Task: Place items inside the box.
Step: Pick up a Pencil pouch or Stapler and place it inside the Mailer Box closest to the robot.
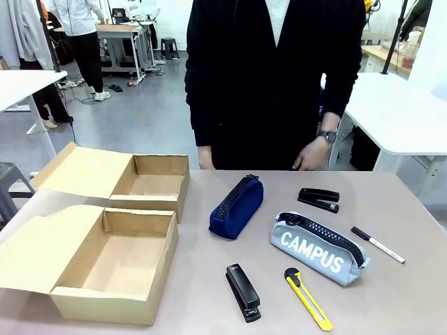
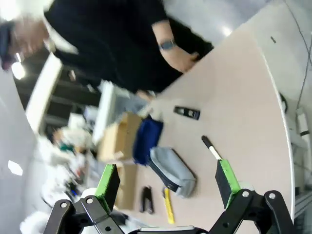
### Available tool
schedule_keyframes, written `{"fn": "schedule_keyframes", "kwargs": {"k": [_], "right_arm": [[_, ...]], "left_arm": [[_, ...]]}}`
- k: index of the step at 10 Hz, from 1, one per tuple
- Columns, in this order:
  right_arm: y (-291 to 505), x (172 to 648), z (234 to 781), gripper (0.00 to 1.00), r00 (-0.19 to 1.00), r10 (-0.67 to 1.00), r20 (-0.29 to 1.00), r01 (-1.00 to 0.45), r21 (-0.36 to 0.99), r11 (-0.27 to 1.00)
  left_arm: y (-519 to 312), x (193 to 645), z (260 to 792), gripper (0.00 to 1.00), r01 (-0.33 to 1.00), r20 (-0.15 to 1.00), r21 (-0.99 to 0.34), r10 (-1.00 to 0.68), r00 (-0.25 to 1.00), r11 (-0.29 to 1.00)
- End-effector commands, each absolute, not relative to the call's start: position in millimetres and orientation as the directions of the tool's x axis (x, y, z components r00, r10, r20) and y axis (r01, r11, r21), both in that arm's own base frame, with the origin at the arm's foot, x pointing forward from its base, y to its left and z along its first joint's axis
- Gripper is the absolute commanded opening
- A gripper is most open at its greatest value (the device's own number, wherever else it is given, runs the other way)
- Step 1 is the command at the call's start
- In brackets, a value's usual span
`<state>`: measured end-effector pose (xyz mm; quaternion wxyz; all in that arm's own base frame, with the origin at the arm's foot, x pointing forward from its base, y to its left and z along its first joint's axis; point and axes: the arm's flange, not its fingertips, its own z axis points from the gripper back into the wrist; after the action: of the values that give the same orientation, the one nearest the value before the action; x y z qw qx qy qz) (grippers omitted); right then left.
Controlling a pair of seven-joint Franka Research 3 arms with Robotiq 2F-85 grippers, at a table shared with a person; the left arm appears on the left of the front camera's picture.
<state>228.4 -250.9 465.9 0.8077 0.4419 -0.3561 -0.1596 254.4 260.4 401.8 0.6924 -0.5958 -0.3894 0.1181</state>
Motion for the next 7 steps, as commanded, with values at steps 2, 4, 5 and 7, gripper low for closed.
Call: {"fn": "schedule_keyframes", "kwargs": {"k": [2, 4, 5, 7], "right_arm": [[-183, 280, 459, 1.00, 0.782, -0.294, 0.550, -0.216, 0.682, 0.699], [-241, 233, 456, 1.00, 0.707, -0.431, 0.560, -0.182, 0.733, 0.655], [-272, 197, 445, 1.00, 0.637, -0.508, 0.581, -0.177, 0.751, 0.636], [-308, 139, 418, 1.00, 0.511, -0.643, 0.570, -0.093, 0.781, 0.618]], "left_arm": [[258, 255, 408, 1.00, 0.322, 0.426, -0.905, 0.625, 0.654, 0.279], [258, 255, 408, 1.00, 0.322, 0.426, -0.905, 0.625, 0.654, 0.279], [258, 255, 408, 1.00, 0.322, 0.426, -0.905, 0.625, 0.654, 0.279], [258, 255, 408, 1.00, 0.322, 0.426, -0.905, 0.625, 0.654, 0.279]]}}
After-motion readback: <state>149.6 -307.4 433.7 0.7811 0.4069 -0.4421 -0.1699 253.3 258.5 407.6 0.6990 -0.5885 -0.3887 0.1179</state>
